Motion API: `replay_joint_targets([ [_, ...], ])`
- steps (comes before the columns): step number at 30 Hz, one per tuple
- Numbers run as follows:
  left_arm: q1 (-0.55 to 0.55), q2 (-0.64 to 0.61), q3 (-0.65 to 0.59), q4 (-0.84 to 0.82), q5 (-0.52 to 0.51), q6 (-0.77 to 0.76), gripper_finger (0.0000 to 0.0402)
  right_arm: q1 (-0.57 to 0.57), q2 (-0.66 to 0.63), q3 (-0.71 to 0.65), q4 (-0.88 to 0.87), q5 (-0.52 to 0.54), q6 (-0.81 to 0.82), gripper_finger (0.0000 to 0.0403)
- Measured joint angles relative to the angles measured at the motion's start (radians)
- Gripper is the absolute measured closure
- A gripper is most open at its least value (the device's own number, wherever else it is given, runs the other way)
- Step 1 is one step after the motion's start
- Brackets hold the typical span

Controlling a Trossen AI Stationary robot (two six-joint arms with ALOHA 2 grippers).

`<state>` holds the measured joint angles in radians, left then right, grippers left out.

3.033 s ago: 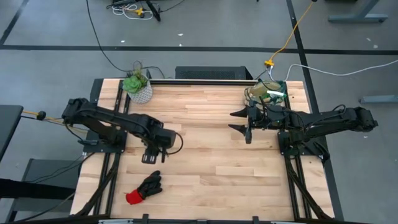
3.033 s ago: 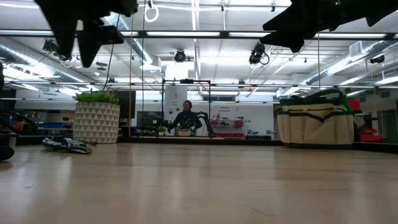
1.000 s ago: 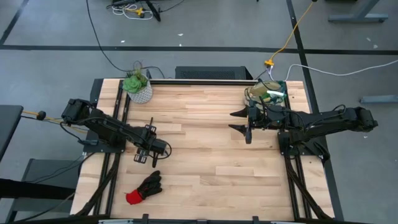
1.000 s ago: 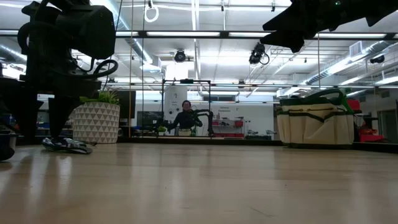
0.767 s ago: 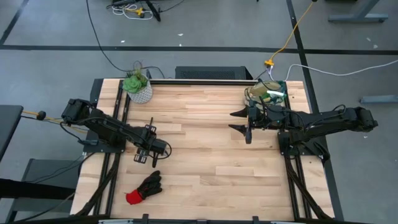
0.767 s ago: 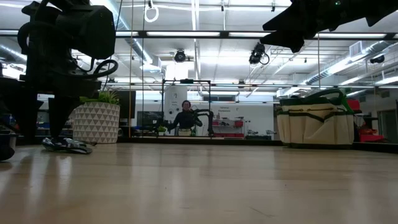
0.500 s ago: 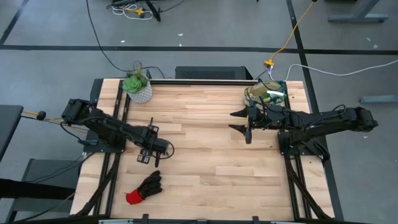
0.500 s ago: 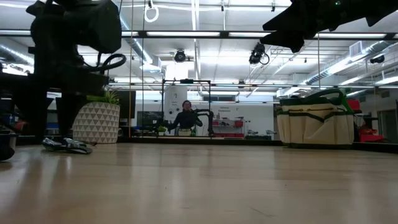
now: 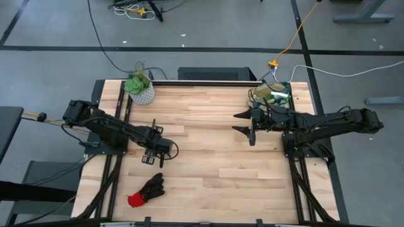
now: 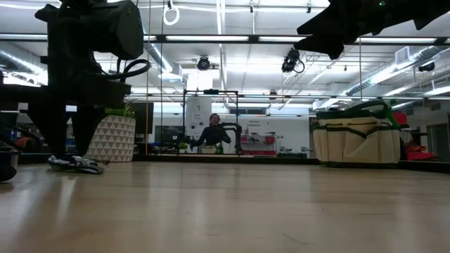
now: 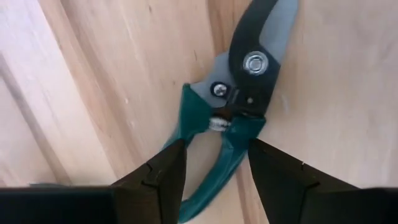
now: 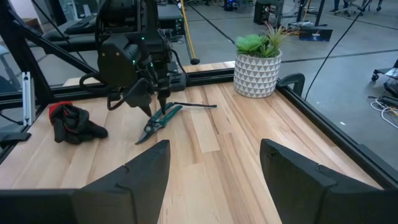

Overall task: Pick & Place Garden tools in Gardening bag
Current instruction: Put the green shear scissors into the brown gardening bag

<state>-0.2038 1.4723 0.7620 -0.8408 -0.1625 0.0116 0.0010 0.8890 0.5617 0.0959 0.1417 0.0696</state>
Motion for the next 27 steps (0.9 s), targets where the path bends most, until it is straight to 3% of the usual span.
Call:
replay_joint_targets([
  [5, 0.023, 0.000, 0.000, -0.017, -0.089, 0.034, 0.0225, 0.000, 0.000, 0.000, 0.000, 0.000, 0.000, 0.0151],
  [16, 0.149, 0.000, 0.000, -0.012, -0.017, 0.198, 0.0225, 0.000, 0.000, 0.000, -0.003, 0.000, 0.005, 0.0151],
  [27, 0.196, 0.000, 0.000, 0.001, 0.011, 0.344, 0.0225, 0.000, 0.000, 0.000, -0.003, 0.000, 0.002, 0.0151],
])
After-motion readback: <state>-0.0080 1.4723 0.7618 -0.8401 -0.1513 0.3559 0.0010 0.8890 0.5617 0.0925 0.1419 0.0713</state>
